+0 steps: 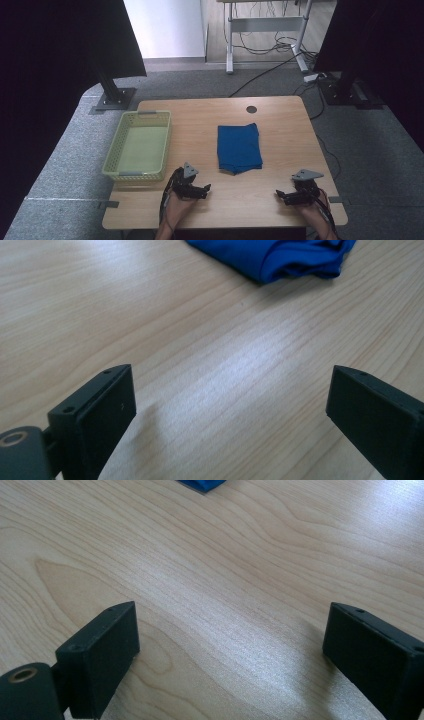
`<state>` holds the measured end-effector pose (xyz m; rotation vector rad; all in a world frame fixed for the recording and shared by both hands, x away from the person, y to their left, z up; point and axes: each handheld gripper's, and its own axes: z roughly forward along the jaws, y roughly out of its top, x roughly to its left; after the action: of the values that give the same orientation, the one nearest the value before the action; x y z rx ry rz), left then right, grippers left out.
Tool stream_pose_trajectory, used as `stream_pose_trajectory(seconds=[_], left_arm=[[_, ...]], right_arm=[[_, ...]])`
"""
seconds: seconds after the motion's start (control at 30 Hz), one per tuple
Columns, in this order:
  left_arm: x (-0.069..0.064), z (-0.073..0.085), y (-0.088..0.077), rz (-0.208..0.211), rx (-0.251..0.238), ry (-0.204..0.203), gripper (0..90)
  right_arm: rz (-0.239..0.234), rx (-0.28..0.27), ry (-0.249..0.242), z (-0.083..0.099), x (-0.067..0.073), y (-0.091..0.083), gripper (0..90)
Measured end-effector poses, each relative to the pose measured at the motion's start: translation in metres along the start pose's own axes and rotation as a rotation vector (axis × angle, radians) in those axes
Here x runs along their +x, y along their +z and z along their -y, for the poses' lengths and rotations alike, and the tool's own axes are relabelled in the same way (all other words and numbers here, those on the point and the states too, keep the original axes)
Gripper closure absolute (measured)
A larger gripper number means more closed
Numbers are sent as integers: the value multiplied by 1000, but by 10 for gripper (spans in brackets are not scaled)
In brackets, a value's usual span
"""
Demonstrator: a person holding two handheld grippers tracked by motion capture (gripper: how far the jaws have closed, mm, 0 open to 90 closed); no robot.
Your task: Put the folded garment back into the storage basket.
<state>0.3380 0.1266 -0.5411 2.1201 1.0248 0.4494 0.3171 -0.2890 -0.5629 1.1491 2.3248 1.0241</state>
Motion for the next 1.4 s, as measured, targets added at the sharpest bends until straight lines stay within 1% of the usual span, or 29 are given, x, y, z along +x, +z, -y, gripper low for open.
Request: stream_pose_trajectory(seconds=[0.4, 0.7, 1.0, 1.4], left_arm=[[1, -21, 10, 16, -8, 11, 54], [0, -37, 20, 21, -9, 36, 54], [3, -49, 30, 22, -17, 40, 57], [6, -64, 47, 35, -28, 36, 59]], right_arm=[[0, 0, 0, 0, 0, 0, 75], [-1, -2, 0, 0, 0, 0, 80], [-2, -2, 0, 0, 0, 0, 80], [-2, -2, 0, 0, 0, 0, 81]])
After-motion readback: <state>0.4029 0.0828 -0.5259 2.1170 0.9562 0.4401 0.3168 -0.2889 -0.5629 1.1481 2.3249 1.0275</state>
